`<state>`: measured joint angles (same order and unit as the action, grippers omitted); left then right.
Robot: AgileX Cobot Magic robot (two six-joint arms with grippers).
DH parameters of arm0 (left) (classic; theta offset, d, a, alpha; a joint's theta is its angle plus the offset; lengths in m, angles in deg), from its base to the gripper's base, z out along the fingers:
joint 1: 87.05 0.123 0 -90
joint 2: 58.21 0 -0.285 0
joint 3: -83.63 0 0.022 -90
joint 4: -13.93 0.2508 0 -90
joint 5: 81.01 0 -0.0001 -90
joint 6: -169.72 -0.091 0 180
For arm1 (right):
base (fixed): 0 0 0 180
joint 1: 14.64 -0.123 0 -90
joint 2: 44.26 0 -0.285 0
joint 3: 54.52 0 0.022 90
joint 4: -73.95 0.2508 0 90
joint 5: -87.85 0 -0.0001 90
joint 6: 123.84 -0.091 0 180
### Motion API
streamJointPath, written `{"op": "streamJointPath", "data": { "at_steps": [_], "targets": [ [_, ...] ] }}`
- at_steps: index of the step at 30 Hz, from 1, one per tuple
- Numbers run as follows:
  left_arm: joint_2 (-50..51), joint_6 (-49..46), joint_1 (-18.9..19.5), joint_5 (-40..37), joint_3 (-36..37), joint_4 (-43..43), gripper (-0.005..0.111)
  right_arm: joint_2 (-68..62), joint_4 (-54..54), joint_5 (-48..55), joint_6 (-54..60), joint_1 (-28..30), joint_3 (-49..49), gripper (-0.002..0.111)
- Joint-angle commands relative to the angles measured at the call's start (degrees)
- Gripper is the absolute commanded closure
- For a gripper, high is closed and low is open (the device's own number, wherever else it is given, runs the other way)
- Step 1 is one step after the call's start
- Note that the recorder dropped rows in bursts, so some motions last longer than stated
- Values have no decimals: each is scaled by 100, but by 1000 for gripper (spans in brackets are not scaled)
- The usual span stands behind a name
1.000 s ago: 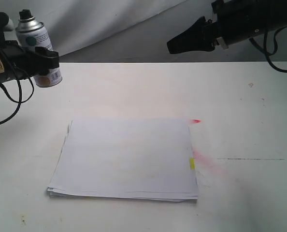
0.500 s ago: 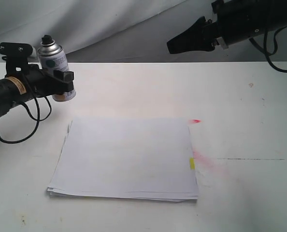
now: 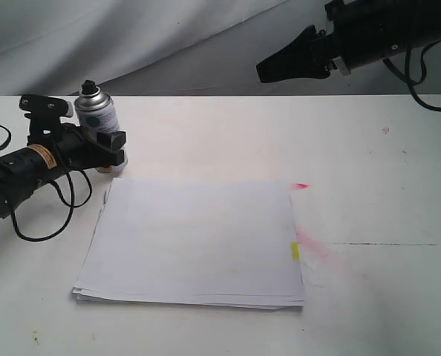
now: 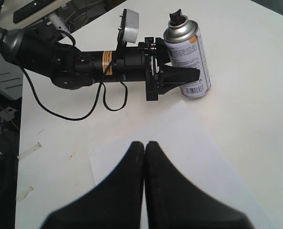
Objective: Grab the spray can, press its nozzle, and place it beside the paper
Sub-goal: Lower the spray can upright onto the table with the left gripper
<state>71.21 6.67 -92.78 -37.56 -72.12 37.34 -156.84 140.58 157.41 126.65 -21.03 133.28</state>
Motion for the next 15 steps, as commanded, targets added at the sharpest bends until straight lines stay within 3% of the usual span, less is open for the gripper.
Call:
{"op": "streamJointPath", "data": {
  "at_steps": [1,15],
  "targets": [
    [149,-82,14,744,-73,-92,107,50,-30,40,16,28,13,108],
    [363,-368,14,815,-73,-581,107,50,-45,1,16,28,13,108]
  ]
}}
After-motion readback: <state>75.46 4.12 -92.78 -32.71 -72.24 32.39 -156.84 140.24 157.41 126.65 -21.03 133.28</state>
